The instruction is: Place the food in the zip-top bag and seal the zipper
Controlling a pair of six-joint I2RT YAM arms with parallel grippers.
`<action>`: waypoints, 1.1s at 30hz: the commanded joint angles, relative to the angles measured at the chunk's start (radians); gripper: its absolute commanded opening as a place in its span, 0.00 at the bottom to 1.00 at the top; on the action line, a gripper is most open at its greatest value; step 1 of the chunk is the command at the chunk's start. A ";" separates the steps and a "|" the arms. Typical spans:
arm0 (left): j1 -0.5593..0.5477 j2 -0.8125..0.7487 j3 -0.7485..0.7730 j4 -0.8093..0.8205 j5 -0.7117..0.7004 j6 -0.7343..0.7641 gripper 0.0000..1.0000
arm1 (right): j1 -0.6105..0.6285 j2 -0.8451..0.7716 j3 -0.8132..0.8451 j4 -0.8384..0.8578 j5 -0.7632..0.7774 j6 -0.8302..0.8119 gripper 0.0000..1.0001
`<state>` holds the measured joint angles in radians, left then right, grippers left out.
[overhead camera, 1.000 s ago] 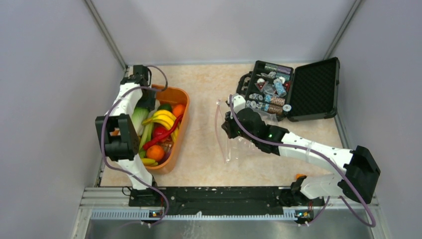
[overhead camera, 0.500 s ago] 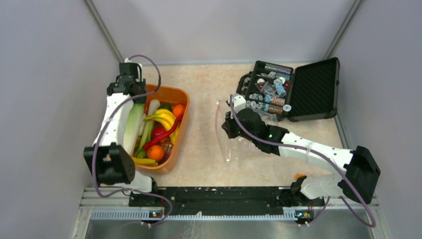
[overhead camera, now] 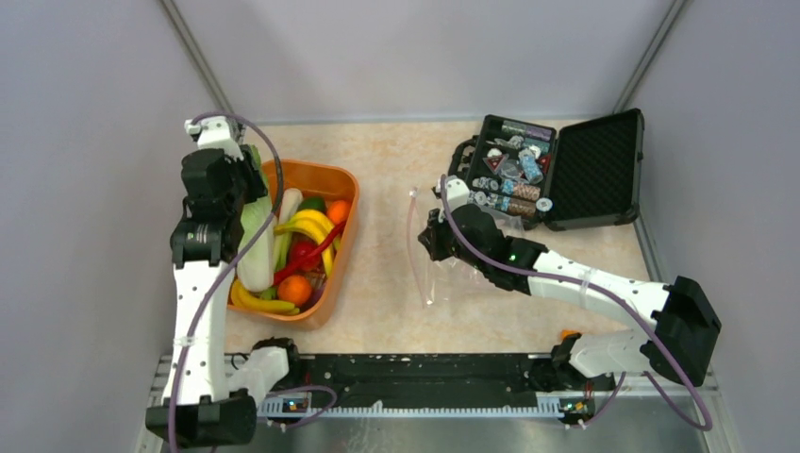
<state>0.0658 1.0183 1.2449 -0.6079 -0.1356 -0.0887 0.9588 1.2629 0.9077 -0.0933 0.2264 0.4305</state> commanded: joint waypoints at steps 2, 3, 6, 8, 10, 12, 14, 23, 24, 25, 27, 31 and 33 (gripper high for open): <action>0.001 -0.085 0.003 0.182 0.181 -0.146 0.14 | -0.006 -0.022 -0.008 0.055 0.030 0.050 0.00; 0.002 -0.098 -0.004 0.199 0.220 -0.175 0.13 | -0.007 -0.024 -0.010 0.057 0.033 0.054 0.00; 0.002 -0.144 -0.046 0.276 0.324 -0.267 0.13 | -0.006 -0.025 -0.013 0.066 0.039 0.067 0.00; 0.001 -0.172 -0.085 0.333 0.389 -0.314 0.13 | -0.008 -0.022 -0.013 0.071 0.039 0.075 0.00; 0.002 -0.188 -0.109 0.373 0.434 -0.362 0.13 | -0.007 -0.021 -0.013 0.094 0.039 0.082 0.00; 0.002 -0.202 -0.139 0.425 0.492 -0.416 0.14 | -0.008 -0.017 -0.013 0.096 0.034 0.090 0.00; 0.002 -0.219 -0.173 0.485 0.529 -0.481 0.14 | -0.007 -0.013 -0.016 0.097 0.030 0.103 0.00; 0.002 -0.247 -0.370 0.947 0.705 -0.839 0.09 | -0.019 -0.001 -0.015 0.101 0.019 0.163 0.00; 0.001 -0.243 -0.395 0.988 0.726 -0.876 0.09 | -0.022 0.001 -0.012 0.100 0.020 0.169 0.00; 0.001 -0.240 -0.414 1.044 0.739 -0.918 0.09 | -0.022 0.004 -0.009 0.098 0.024 0.174 0.00; 0.000 -0.233 -0.440 1.132 0.757 -0.973 0.09 | -0.023 0.011 -0.001 0.096 0.028 0.180 0.00; 0.000 -0.249 -0.369 0.986 0.717 -0.842 0.09 | -0.023 0.026 0.019 0.075 0.023 0.179 0.00; 0.000 -0.265 -0.331 0.927 0.692 -0.784 0.09 | -0.024 0.026 0.018 0.074 0.024 0.179 0.00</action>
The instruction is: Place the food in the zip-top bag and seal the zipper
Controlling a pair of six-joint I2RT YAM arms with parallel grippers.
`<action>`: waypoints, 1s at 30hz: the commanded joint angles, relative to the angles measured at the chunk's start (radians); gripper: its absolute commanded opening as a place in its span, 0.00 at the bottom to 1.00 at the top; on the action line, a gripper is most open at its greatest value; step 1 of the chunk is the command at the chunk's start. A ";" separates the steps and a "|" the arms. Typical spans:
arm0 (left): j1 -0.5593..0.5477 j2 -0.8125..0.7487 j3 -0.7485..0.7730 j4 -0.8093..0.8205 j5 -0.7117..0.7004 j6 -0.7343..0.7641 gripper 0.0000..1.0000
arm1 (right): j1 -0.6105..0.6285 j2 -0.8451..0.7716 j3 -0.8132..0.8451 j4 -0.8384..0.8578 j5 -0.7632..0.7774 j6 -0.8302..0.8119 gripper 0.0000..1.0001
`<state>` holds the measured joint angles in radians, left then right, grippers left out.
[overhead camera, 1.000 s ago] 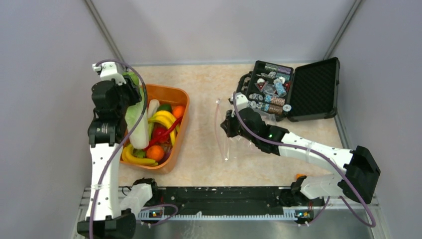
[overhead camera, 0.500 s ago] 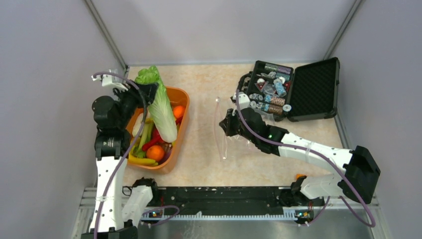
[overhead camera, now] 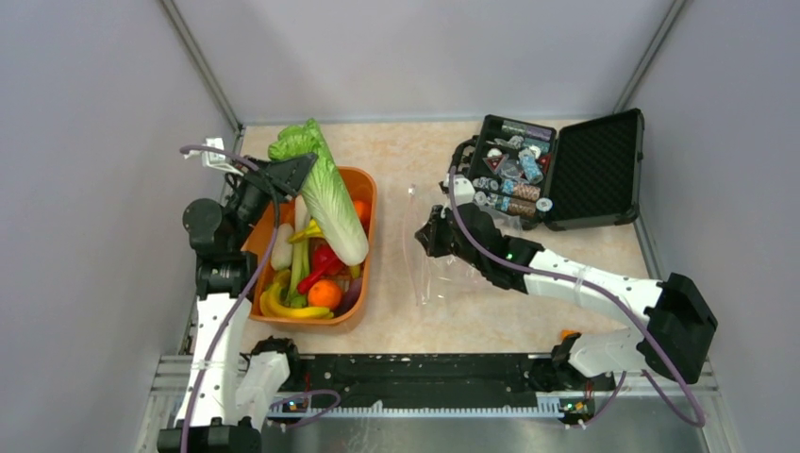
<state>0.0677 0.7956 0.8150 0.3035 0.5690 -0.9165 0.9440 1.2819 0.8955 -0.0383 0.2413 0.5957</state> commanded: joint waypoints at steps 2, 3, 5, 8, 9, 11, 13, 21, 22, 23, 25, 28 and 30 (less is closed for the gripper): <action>-0.002 -0.058 0.113 0.006 -0.035 0.052 0.09 | -0.009 0.006 0.029 0.020 0.014 0.014 0.00; -0.003 -0.060 0.111 0.015 -0.035 0.039 0.09 | -0.010 0.005 0.029 0.020 0.016 0.015 0.00; -0.002 -0.058 0.097 0.058 -0.015 -0.009 0.09 | -0.009 0.005 0.033 0.021 0.012 0.018 0.00; -0.002 -0.050 0.052 0.198 0.048 -0.094 0.09 | -0.011 0.011 0.053 0.005 0.000 0.025 0.00; -0.003 -0.048 0.037 0.249 0.071 -0.113 0.09 | -0.014 0.016 0.062 0.000 -0.010 0.030 0.00; -0.019 -0.043 -0.018 0.412 0.108 -0.164 0.09 | -0.018 0.023 0.071 -0.004 -0.021 0.048 0.00; -0.037 -0.041 -0.069 0.548 0.095 -0.209 0.10 | -0.020 0.021 0.072 0.008 -0.034 0.066 0.00; -0.262 0.017 -0.121 0.649 0.001 -0.149 0.08 | -0.028 0.017 0.082 0.032 -0.099 0.130 0.00; -0.294 0.022 -0.124 0.652 -0.020 -0.134 0.08 | -0.028 0.019 0.081 0.052 -0.105 0.137 0.00; -0.316 0.030 -0.125 0.658 -0.031 -0.122 0.08 | -0.029 0.019 0.081 0.059 -0.108 0.146 0.00; -0.345 0.041 -0.132 0.688 -0.045 -0.112 0.08 | -0.032 0.018 0.079 0.066 -0.111 0.159 0.00; -0.360 0.052 -0.150 0.723 -0.064 -0.113 0.08 | -0.036 0.017 0.072 0.080 -0.125 0.173 0.00; -0.362 0.050 -0.162 0.748 -0.078 -0.124 0.08 | -0.037 0.018 0.072 0.079 -0.120 0.175 0.00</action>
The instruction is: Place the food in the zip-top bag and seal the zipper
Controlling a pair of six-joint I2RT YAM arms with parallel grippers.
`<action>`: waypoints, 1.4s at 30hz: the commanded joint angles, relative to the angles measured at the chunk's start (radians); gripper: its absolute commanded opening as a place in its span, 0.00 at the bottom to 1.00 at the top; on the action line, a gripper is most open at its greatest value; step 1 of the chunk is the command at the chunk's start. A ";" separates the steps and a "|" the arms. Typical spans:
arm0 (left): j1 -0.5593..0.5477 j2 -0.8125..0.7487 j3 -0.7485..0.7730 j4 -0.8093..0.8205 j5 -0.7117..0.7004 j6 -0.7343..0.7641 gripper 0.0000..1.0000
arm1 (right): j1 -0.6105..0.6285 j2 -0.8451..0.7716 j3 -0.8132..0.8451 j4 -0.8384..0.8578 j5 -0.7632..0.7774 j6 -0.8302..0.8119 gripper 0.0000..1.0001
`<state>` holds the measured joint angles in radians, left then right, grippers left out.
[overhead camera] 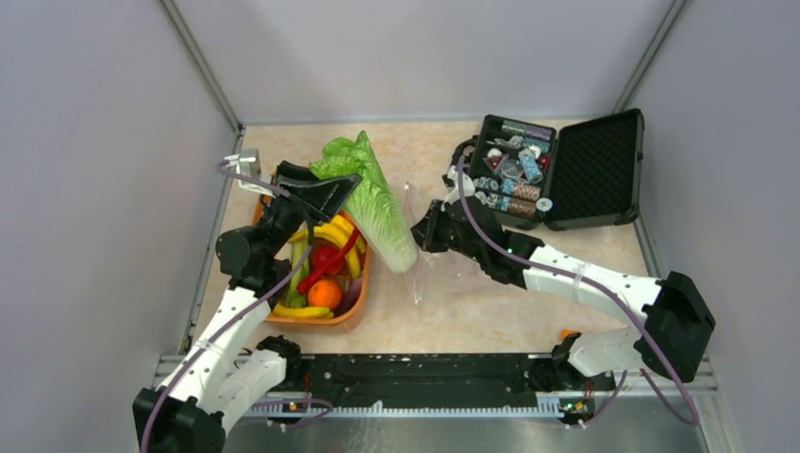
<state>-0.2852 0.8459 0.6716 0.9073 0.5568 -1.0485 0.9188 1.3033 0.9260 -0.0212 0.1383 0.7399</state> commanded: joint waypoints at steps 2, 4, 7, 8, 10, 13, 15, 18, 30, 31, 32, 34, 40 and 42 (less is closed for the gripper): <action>-0.011 -0.010 -0.015 0.121 -0.079 0.023 0.08 | -0.016 -0.002 0.041 0.061 -0.022 0.034 0.00; -0.012 -0.010 -0.010 0.101 -0.075 0.043 0.08 | -0.019 -0.006 0.036 0.071 -0.031 0.040 0.00; -0.015 -0.004 -0.049 0.142 -0.089 0.035 0.08 | -0.021 -0.012 0.037 0.081 -0.036 0.044 0.00; -0.015 -0.001 -0.062 0.153 -0.094 0.032 0.07 | -0.022 -0.012 0.041 0.079 -0.042 0.045 0.00; -0.017 -0.001 -0.077 0.158 -0.096 0.038 0.07 | -0.029 -0.016 0.047 0.076 -0.055 0.048 0.00; -0.017 -0.015 -0.086 0.123 -0.102 0.080 0.07 | -0.035 -0.026 0.053 0.072 -0.065 0.052 0.00; -0.017 -0.040 -0.086 0.052 -0.116 0.127 0.07 | -0.036 -0.035 0.053 0.064 -0.059 0.053 0.00; -0.020 -0.080 -0.078 -0.048 -0.147 0.203 0.07 | -0.036 -0.046 0.051 0.053 -0.043 0.051 0.00; -0.067 -0.031 -0.046 -0.013 -0.230 0.240 0.04 | -0.037 -0.072 0.038 0.083 -0.094 0.102 0.00; -0.072 -0.027 -0.042 0.001 -0.237 0.239 0.04 | -0.037 -0.076 0.034 0.085 -0.094 0.117 0.00; -0.077 -0.026 -0.038 0.004 -0.245 0.244 0.04 | -0.037 -0.079 0.028 0.087 -0.084 0.129 0.00; -0.082 -0.035 -0.022 -0.029 -0.269 0.288 0.04 | -0.037 -0.087 0.025 0.071 -0.057 0.142 0.00; -0.121 -0.089 0.029 -0.272 -0.388 0.481 0.04 | -0.034 -0.110 0.004 0.063 -0.051 0.153 0.00; -0.129 -0.088 0.029 -0.288 -0.397 0.499 0.04 | -0.035 -0.115 0.002 0.057 -0.058 0.151 0.00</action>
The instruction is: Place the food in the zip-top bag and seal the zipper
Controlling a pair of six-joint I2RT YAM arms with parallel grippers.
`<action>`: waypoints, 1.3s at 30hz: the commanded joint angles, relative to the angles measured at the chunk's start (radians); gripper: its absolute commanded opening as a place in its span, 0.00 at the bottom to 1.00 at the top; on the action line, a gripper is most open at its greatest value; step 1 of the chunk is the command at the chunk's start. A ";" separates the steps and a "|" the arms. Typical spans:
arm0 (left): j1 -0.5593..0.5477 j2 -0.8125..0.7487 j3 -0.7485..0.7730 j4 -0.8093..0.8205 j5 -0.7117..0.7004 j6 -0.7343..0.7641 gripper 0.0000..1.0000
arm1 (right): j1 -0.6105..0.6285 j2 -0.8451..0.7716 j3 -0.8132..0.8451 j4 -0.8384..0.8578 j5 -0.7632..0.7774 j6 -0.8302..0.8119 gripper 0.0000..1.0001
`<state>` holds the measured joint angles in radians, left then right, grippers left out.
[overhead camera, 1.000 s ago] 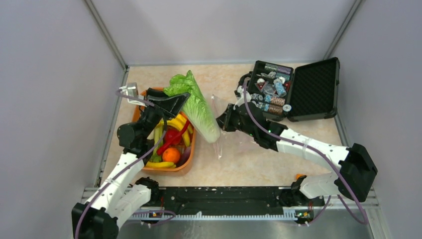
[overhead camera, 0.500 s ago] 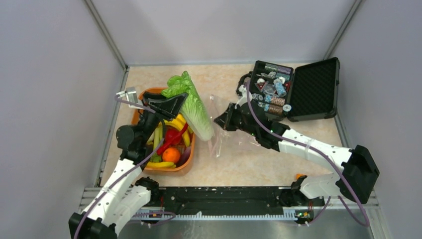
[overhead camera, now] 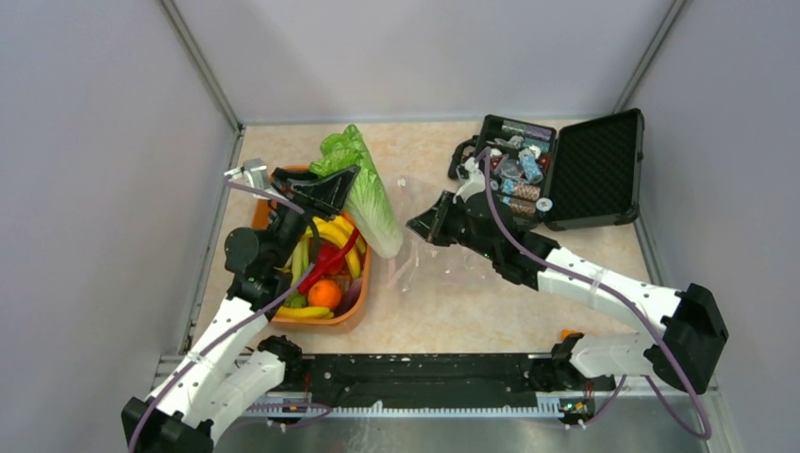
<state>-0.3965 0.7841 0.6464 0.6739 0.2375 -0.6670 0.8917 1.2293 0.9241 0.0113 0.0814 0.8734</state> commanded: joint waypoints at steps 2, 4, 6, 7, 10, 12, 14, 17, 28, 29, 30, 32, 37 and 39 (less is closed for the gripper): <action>-0.027 -0.013 0.054 -0.048 -0.066 0.116 0.04 | -0.008 -0.047 -0.001 0.023 -0.009 0.016 0.00; -0.042 0.004 0.058 -0.033 -0.055 0.105 0.04 | -0.007 -0.053 -0.006 0.019 -0.004 0.021 0.00; -0.056 0.016 0.061 -0.006 -0.045 0.087 0.04 | -0.006 -0.059 -0.015 0.021 0.009 0.029 0.00; -0.062 0.022 0.065 0.011 -0.040 0.075 0.04 | -0.008 -0.062 -0.018 0.022 0.017 0.036 0.00; -0.066 0.039 0.070 0.091 -0.018 0.011 0.04 | -0.007 -0.056 -0.023 0.020 0.048 0.050 0.00; -0.068 0.051 0.072 0.154 -0.005 -0.037 0.04 | -0.007 -0.045 -0.023 0.017 0.059 0.065 0.00; -0.067 0.061 0.075 0.197 0.000 -0.076 0.04 | -0.008 -0.039 -0.035 0.031 0.070 0.086 0.00; -0.067 0.060 0.080 0.225 0.002 -0.100 0.04 | -0.010 -0.027 -0.046 0.046 0.081 0.103 0.00; -0.067 0.035 -0.008 0.316 -0.037 -0.150 0.04 | -0.054 -0.010 -0.062 0.122 -0.007 0.168 0.00; -0.068 0.040 -0.012 0.317 -0.035 -0.151 0.04 | -0.058 -0.014 -0.066 0.135 -0.016 0.174 0.00; -0.068 0.045 -0.014 0.315 -0.029 -0.148 0.03 | -0.060 -0.017 -0.066 0.142 -0.025 0.175 0.00; -0.067 0.053 -0.018 0.292 -0.015 -0.122 0.03 | -0.060 -0.028 -0.062 0.141 -0.030 0.173 0.00; -0.071 0.017 -0.049 0.178 -0.067 -0.011 0.01 | -0.066 -0.063 -0.073 0.135 -0.035 0.176 0.00; -0.072 0.011 -0.063 0.177 -0.081 0.008 0.01 | -0.070 -0.077 -0.075 0.136 -0.048 0.180 0.00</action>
<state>-0.4618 0.8249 0.6106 0.8455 0.2012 -0.7300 0.8368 1.2072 0.8490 0.0891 0.0658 1.0344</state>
